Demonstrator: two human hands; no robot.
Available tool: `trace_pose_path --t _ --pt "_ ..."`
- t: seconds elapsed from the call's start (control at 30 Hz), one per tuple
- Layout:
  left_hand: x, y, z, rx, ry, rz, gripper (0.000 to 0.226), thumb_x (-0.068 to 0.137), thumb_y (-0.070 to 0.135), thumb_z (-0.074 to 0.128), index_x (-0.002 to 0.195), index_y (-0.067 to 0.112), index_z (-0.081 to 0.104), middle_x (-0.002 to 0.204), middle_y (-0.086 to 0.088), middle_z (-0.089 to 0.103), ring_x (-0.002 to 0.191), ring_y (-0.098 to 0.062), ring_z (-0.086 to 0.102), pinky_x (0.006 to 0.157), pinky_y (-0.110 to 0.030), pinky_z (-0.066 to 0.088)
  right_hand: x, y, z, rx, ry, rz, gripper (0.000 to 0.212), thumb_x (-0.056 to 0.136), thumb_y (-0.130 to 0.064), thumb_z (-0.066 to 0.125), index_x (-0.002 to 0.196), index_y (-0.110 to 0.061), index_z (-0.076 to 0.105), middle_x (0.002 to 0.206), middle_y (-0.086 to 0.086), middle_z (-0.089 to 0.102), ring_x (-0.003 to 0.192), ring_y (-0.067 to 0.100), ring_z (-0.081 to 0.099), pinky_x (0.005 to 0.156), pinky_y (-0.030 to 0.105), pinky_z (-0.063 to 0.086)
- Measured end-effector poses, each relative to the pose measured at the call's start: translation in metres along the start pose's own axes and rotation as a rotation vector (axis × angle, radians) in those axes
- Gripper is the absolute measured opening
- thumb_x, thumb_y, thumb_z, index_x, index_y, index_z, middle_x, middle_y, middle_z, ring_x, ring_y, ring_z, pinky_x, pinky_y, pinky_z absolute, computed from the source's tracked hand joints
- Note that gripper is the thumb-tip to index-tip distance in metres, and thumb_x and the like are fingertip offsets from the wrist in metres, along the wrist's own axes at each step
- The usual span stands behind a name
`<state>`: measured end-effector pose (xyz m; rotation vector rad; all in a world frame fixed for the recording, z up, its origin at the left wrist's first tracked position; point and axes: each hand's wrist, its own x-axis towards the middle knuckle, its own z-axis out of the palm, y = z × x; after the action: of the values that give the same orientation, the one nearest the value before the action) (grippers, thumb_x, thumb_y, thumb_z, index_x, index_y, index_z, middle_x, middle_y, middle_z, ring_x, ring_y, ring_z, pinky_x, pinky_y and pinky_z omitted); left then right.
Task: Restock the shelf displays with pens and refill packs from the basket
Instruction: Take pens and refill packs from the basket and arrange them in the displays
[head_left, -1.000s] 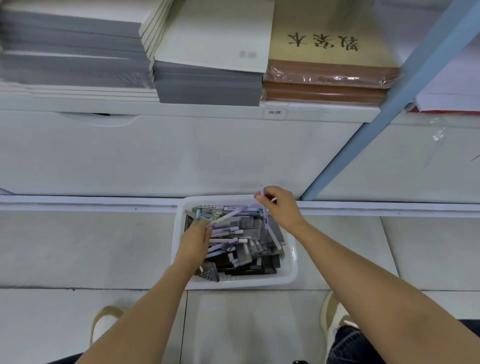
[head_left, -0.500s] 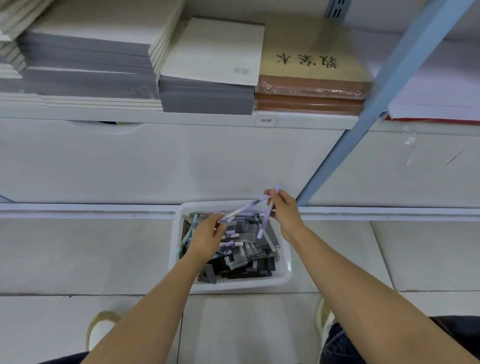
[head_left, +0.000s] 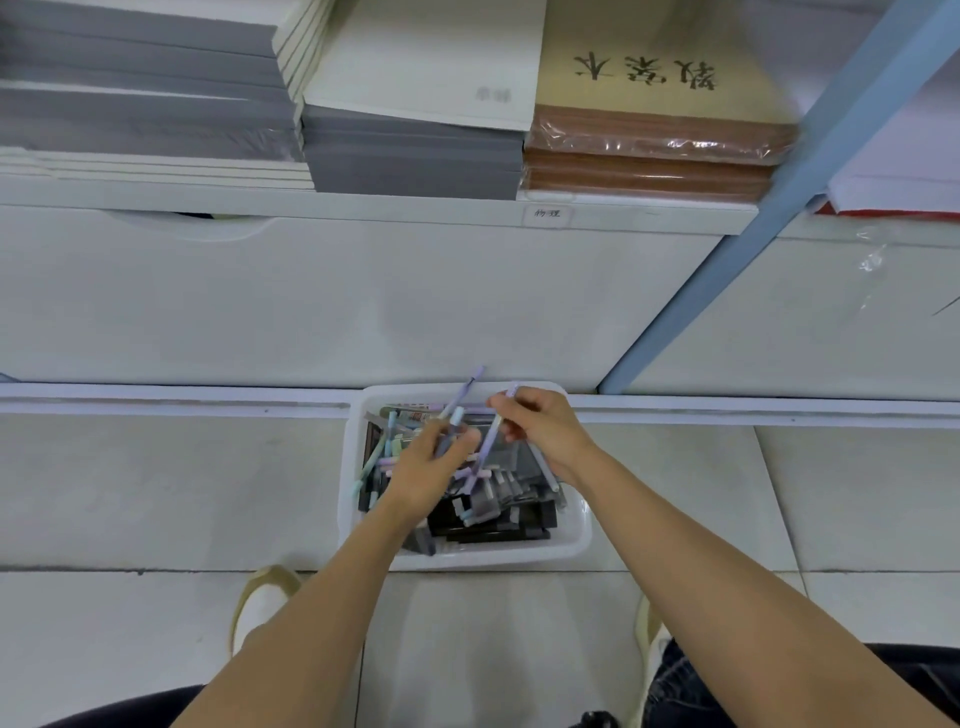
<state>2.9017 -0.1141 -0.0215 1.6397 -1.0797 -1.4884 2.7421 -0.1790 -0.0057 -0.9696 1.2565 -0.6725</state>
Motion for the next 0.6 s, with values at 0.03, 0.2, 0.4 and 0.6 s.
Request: trace_pose_path --t 0.03,0.2,0.4,0.6 --pt "-0.002 -0.003 0.002 0.043 -0.067 0.007 0.024 0.093 0.036 0.061 0.1 0.013 0.058 0.083 0.003 0.061 0.071 -0.004 0.06 0.063 -0.016 0.047 -0.002 0.001 0.006 0.01 -0.052 0.008 0.011 0.091 -0.012 0.065 0.091 -0.002 0.069 0.071 0.01 0.062 0.065 0.016 0.058 0.064 0.025 0.051" --pt "-0.009 -0.007 0.005 -0.073 -0.022 0.006 0.022 0.103 0.02 0.045 0.101 0.0 0.055 0.077 -0.013 0.061 0.061 -0.013 0.051 0.069 -0.038 0.055 -0.007 0.008 0.004 -0.17 0.078 -0.025 0.016 0.093 -0.027 0.063 0.092 -0.011 0.064 0.079 0.007 0.07 0.069 0.017 0.064 0.067 0.029 0.054" --pt "-0.009 -0.021 -0.003 -0.078 0.064 -0.082 0.022 0.104 0.019 0.042 0.082 0.016 0.049 0.056 0.001 0.039 0.05 -0.011 0.033 0.042 -0.016 0.031 -0.035 0.056 0.016 -0.968 0.125 0.138 0.05 0.081 -0.06 0.065 0.104 -0.017 0.056 0.097 0.002 0.064 0.089 0.02 0.062 0.069 0.029 0.046" --pt "-0.006 -0.035 -0.004 -0.057 0.072 -0.114 0.025 0.102 0.024 0.046 0.079 0.015 0.051 0.056 0.002 0.038 0.05 -0.01 0.031 0.047 -0.025 0.028 -0.032 0.079 0.026 -0.852 0.298 0.127 0.064 0.079 -0.038 0.078 0.123 -0.004 0.046 0.121 0.014 0.058 0.11 0.028 0.058 0.091 0.037 0.048"
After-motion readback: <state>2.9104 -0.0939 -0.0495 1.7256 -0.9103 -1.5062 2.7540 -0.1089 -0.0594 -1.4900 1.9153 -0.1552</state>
